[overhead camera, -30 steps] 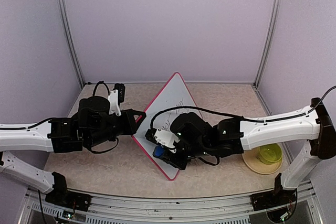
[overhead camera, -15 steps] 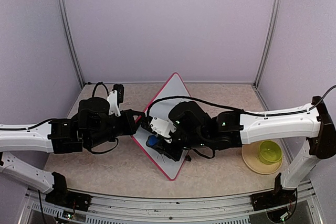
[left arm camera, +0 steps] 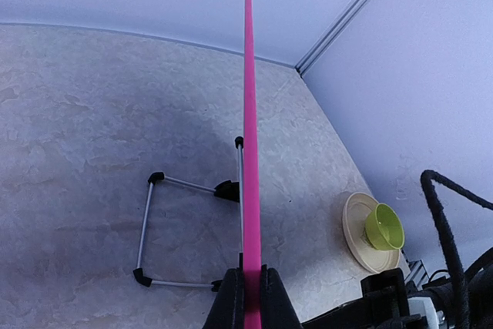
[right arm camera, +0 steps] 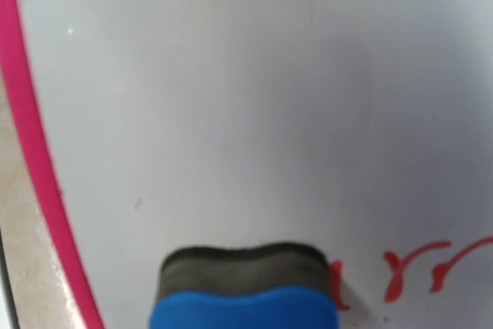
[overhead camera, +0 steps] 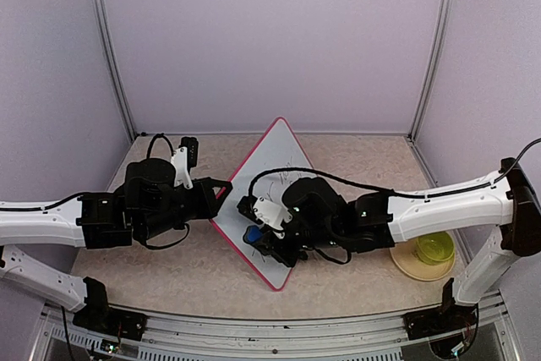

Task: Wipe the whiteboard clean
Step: Erase the whiteboard at the center of the board.

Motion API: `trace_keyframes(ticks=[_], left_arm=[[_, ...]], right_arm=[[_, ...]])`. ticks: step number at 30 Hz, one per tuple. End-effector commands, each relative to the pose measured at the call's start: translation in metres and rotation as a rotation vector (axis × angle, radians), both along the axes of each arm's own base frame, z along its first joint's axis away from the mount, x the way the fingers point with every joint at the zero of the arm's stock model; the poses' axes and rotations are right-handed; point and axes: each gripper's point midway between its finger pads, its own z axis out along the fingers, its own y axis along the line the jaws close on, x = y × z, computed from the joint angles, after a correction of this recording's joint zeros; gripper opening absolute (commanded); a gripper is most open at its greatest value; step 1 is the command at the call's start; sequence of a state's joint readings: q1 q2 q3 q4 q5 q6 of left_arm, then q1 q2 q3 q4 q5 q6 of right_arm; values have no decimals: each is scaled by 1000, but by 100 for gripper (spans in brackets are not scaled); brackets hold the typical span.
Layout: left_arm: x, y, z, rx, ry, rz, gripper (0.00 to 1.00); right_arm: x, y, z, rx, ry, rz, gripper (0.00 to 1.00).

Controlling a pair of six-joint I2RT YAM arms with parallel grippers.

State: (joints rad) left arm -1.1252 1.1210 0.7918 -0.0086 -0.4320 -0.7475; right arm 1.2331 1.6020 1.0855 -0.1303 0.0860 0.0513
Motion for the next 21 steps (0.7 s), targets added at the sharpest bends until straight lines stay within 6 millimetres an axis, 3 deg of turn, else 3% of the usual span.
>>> trace_keyframes(ticks=[1,13,21], left_arm=[[-14,-14,10,-50,11,-86,0],[-14,-16,11,-47,10,-89,0],[-14,-19,9,-44,12,-93,0]], right_arm=[[1,-23,-45,-125,59,-33,0],[1,-28,-44,-104,72,-39,0],[22,-5,8,5,-5,-44,0]])
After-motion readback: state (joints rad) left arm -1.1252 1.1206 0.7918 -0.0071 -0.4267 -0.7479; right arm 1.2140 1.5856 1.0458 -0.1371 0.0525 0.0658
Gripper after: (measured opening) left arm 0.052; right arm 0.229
